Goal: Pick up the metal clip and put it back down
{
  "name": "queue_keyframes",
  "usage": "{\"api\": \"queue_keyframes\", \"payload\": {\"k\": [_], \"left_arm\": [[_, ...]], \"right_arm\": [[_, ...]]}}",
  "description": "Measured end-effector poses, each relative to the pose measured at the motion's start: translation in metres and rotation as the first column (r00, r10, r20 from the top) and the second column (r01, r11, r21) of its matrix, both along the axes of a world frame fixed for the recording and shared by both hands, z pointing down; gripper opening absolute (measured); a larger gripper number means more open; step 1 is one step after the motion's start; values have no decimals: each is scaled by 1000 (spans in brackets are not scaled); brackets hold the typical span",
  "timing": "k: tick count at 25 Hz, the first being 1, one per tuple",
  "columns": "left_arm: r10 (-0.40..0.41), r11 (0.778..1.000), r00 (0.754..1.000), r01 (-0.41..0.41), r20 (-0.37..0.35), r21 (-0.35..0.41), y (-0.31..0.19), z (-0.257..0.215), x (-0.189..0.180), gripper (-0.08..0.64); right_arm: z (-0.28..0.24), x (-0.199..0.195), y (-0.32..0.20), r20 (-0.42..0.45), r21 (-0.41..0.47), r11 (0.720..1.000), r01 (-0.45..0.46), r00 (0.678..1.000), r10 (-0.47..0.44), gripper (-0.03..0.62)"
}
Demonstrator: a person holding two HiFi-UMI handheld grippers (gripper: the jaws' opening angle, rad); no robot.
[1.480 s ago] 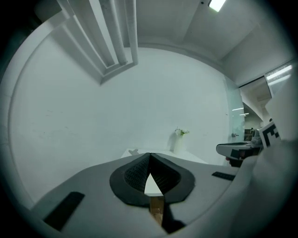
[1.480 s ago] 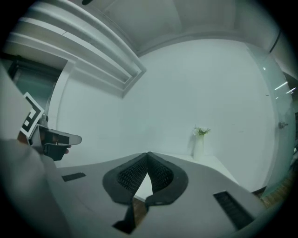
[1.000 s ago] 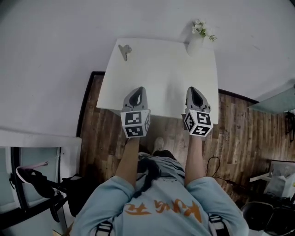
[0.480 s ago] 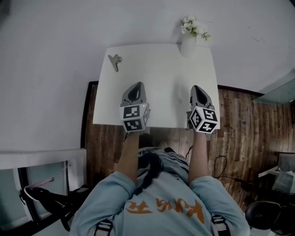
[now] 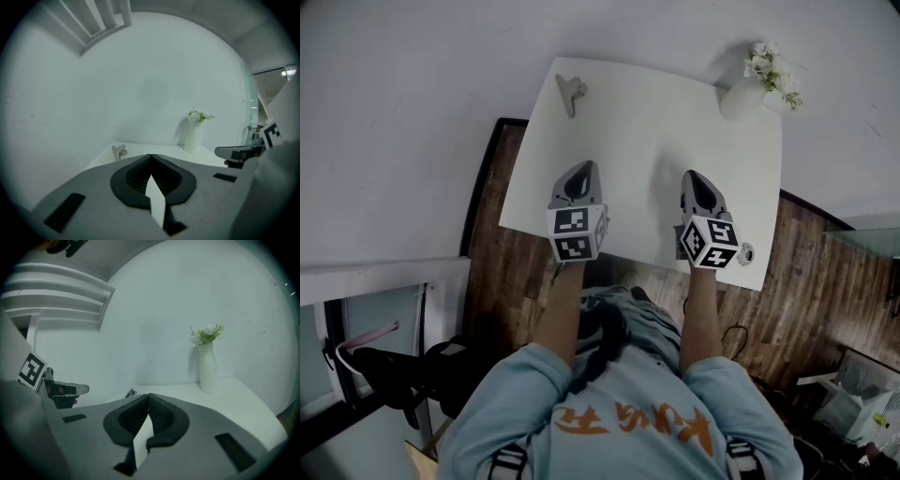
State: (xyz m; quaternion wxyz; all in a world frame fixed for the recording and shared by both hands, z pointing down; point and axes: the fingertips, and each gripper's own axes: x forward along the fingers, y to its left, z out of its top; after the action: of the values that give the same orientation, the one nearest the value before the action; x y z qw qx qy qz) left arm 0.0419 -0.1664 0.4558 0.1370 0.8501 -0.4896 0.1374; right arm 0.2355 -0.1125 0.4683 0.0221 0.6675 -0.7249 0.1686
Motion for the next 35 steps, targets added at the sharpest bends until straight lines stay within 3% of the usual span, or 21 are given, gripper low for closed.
{"api": "queue_keyframes", "payload": {"k": [8,19,30,35], "left_arm": [[-108,990,994,108,7,-93,-46,39,-61,20],[-151,972,988,147,-8,-182,-127,83,-110,20],[-150,965,985,128,-81,-230,-208,114,-115,20],[-163,951,982,132,-93,-278,-227,130,-120,20]], "right_arm": [[42,-57,-77,-4,-105,987,124,992,-125,12],[76,-133,-201,-26,-153,959,238,969,-245,12],[99,-173,-317,-54,-192,939,285,952,-300,53],[118,-185,-349,15,-237,920,311,948,-317,92]]}}
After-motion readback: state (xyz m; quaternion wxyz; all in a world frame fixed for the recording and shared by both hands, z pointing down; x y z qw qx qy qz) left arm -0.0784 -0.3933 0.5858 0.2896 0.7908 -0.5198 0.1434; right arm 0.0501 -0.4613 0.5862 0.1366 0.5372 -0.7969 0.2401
